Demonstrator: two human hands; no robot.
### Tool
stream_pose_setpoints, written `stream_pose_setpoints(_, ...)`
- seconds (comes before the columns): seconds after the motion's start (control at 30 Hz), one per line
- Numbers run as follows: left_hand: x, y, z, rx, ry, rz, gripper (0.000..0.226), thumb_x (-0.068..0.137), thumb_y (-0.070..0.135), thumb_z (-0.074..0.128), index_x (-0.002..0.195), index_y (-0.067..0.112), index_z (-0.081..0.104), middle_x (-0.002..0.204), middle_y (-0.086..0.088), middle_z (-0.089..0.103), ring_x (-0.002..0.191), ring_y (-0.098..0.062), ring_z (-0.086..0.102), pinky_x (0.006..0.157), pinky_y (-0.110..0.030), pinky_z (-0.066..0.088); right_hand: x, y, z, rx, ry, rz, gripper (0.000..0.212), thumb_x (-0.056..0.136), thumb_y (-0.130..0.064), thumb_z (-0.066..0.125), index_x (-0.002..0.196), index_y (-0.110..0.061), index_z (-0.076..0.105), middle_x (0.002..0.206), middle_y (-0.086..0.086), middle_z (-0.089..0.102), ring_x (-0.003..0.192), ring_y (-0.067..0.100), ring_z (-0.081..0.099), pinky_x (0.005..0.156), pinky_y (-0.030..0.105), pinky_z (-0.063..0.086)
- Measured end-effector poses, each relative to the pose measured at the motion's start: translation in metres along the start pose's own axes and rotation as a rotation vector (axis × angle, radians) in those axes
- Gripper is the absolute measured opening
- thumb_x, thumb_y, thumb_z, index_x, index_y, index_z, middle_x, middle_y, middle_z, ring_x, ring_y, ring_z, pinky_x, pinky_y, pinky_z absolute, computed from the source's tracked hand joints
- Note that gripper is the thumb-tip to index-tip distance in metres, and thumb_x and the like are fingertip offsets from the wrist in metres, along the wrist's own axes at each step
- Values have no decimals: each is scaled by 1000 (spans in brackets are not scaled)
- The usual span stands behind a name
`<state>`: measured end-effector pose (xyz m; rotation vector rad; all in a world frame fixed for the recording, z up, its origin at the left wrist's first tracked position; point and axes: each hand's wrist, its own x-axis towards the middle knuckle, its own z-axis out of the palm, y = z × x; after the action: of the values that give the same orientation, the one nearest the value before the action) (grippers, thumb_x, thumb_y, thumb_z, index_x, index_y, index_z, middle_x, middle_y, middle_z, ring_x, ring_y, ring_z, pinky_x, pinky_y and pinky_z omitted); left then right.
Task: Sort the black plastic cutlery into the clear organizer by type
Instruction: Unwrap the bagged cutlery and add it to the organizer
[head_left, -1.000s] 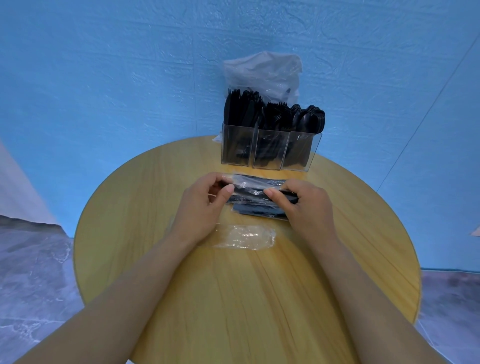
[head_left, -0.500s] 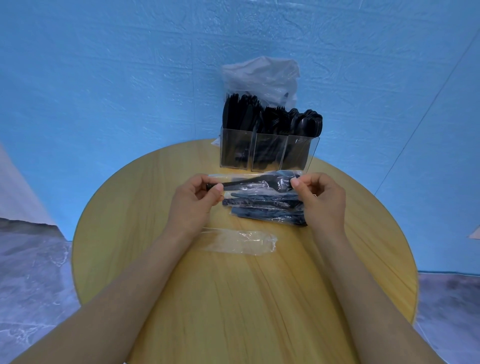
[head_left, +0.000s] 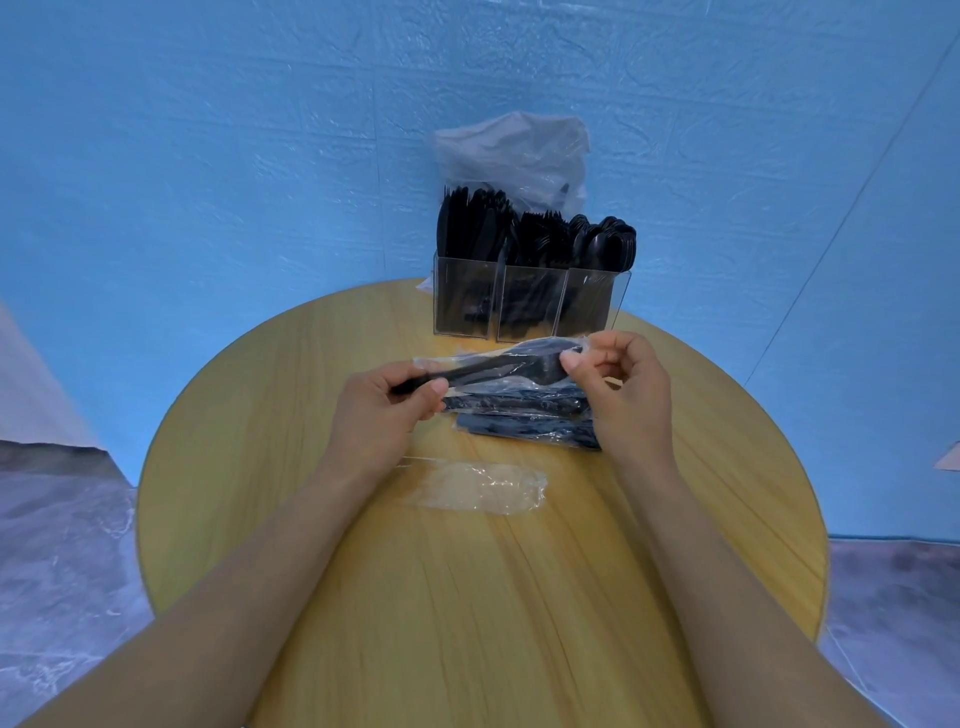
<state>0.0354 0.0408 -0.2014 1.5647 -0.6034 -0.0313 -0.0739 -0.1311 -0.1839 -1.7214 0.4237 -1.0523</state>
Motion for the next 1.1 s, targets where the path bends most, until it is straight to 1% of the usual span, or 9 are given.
stream_pose_setpoints(0.13,-1,1,1,7,-40,4,18,85,9,66,82,26,67,59,12,66,59,1,59,64,-13,49,1,1,0,10,6,1,14,82,-11,71,82,-22,61,76,-8,59,67,-4,52,65,12,46)
stream_pose_setpoints(0.3,-3,6,3,-15,-43,8,15,85,8,65,85,23,67,64,9,64,56,2,57,59,-10,47,3,1,-2,21,3,-36,20,87,-7,65,74,-23,65,69,-5,62,63,3,52,62,15,47)
stream_pose_setpoints(0.43,-2,7,2,-38,-52,4,12,89,7,60,91,16,68,67,2,62,57,1,55,60,-11,47,4,5,-3,26,-8,56,22,90,-8,61,75,-24,66,66,-2,61,58,4,51,62,19,47)
stream_pose_setpoints(0.53,-4,7,3,-50,-55,-2,11,90,6,58,93,10,68,66,0,61,56,1,54,59,-11,46,4,4,-3,76,0,111,19,92,-12,58,79,-22,67,71,-4,63,62,3,53,65,20,48)
stream_pose_setpoints(0.63,-3,6,1,-45,-37,-14,11,90,7,59,95,6,68,66,1,60,56,1,53,59,-11,46,0,-1,-1,71,-74,49,8,88,-13,64,87,-20,66,79,-2,62,72,7,54,70,23,49)
stream_pose_setpoints(0.7,-2,6,0,-28,-45,-11,8,88,8,61,92,10,69,65,4,61,56,1,53,59,-12,46,-1,-2,-1,66,-92,15,9,86,-10,67,84,-19,66,79,-1,63,74,9,55,71,25,50)
stream_pose_setpoints(0.83,-3,7,2,-30,-52,-10,11,86,10,65,89,20,68,65,8,62,56,1,53,59,-11,46,2,-2,-4,78,-39,-31,20,86,-5,65,75,-21,66,68,-11,63,63,-1,53,63,13,46)
stream_pose_setpoints(1.0,-4,10,3,-110,-89,-11,12,90,8,57,93,12,68,68,0,61,57,1,54,60,-12,47,4,0,-4,97,18,-8,20,87,-7,65,75,-23,68,62,-11,61,58,3,50,60,15,45)
stream_pose_setpoints(1.1,-2,9,1,-170,-76,-41,14,91,9,56,90,13,69,65,3,62,59,-2,54,61,-13,47,7,2,-9,137,166,47,18,88,-8,64,76,-22,67,63,-12,61,59,2,51,60,16,44)
